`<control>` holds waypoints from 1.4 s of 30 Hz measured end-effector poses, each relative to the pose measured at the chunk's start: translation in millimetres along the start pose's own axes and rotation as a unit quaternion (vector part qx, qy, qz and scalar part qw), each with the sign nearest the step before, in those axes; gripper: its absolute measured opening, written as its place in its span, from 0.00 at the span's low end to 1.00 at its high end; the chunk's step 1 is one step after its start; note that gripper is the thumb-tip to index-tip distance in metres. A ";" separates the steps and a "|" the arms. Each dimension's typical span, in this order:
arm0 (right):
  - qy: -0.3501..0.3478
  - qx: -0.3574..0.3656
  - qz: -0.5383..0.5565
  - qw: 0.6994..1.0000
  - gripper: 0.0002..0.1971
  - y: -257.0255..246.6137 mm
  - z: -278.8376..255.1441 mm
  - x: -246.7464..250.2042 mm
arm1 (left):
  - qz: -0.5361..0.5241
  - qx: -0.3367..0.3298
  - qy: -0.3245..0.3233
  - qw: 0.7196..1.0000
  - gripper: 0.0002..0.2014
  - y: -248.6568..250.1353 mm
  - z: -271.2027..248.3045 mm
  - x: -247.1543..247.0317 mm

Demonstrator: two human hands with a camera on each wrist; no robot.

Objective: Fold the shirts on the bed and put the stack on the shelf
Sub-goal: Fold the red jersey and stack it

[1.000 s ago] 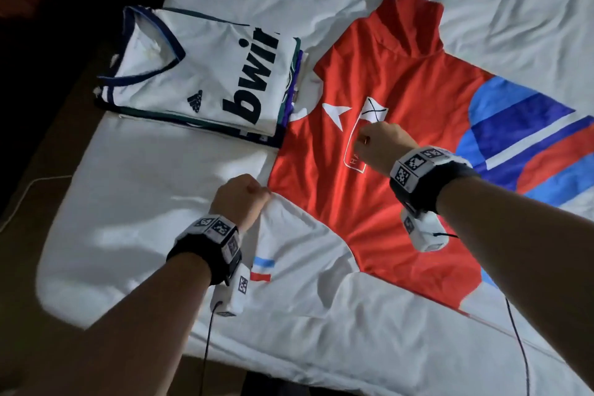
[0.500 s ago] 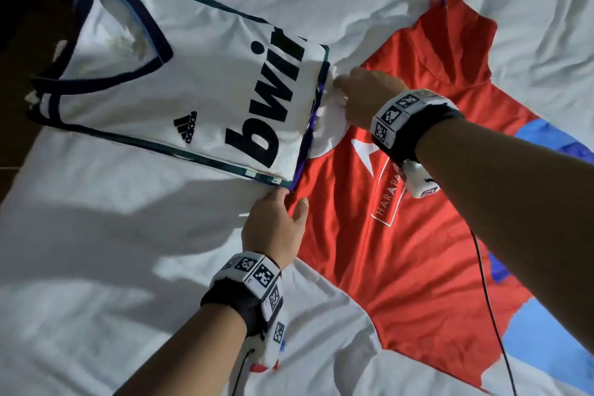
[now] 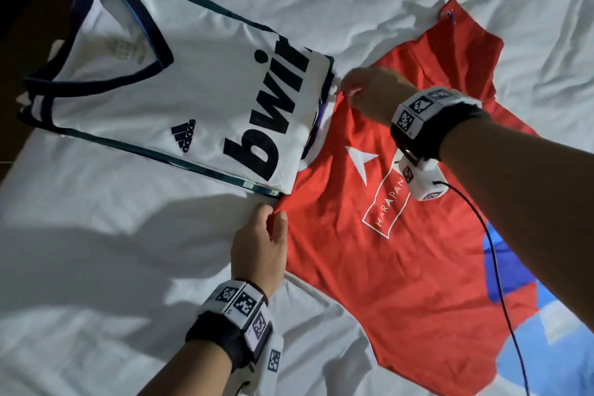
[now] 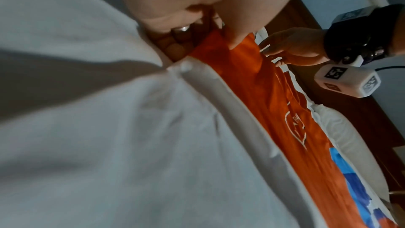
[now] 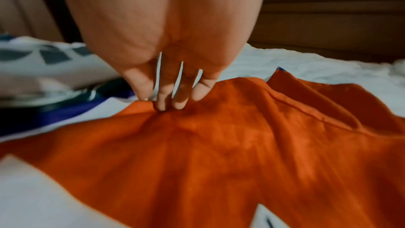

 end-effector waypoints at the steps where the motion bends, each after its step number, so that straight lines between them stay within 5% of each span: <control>1: -0.007 0.009 -0.009 1.000 0.20 1.9 0.1 -5.9 | 0.007 0.003 -0.014 1.000 0.11 -1.9 0.3 -0.6; 6: -0.007 0.011 -0.038 0.999 0.25 -0.2 -2.6 -13.8 | 0.034 -0.049 -0.023 0.998 0.15 -7.3 8.3 6.1; 10: 0.021 0.024 -0.026 0.999 0.26 0.8 -15.3 -17.7 | -0.006 0.002 0.030 1.000 0.19 -21.6 1.8 16.0; 16: 0.162 0.048 0.043 0.985 0.19 7.0 -72.2 -40.6 | 0.067 0.015 -0.147 0.987 0.22 -31.1 -9.3 23.3; 21: 0.191 0.035 0.097 0.976 0.14 -2.9 -172.2 -82.0 | 0.027 0.060 -0.061 0.996 0.22 -44.5 -18.4 38.7; 26: 0.058 -0.076 0.134 0.986 0.07 -20.5 -287.1 -132.6 | 0.049 0.090 -0.162 0.982 0.23 -48.3 -52.1 41.9; 29: -0.088 -0.185 0.090 0.975 0.14 -28.8 -345.0 -159.7 | 0.142 0.053 -0.207 0.967 0.20 -59.0 -67.1 44.8; 31: -0.144 -0.222 0.088 0.960 0.22 -33.3 -375.3 -173.7 | 0.167 0.046 -0.175 0.969 0.20 -65.0 -79.7 50.8; 35: -0.186 -0.252 0.205 0.927 0.26 -35.5 -401.5 -196.8 | 0.108 0.098 -0.135 0.980 0.20 -67.2 -107.4 60.7; 38: -0.168 -0.218 0.272 0.922 0.20 -35.8 -403.3 -202.6 | 0.094 0.114 -0.184 0.972 0.24 -68.0 -124.0 58.0; 42: -0.169 -0.198 0.377 0.889 0.16 -31.2 -410.3 -206.0 | 0.201 0.090 -0.263 0.939 0.18 -76.0 -130.2 63.4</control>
Point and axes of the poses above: each hand's wrist, its own z-axis towards the middle knuckle, its own x-axis out of the back of the hand, y = z × x, the point moved 3 cm from there along z, towards the middle knuckle, and after that the axes turned 4 degrees about -z, right-handed, at the moved point
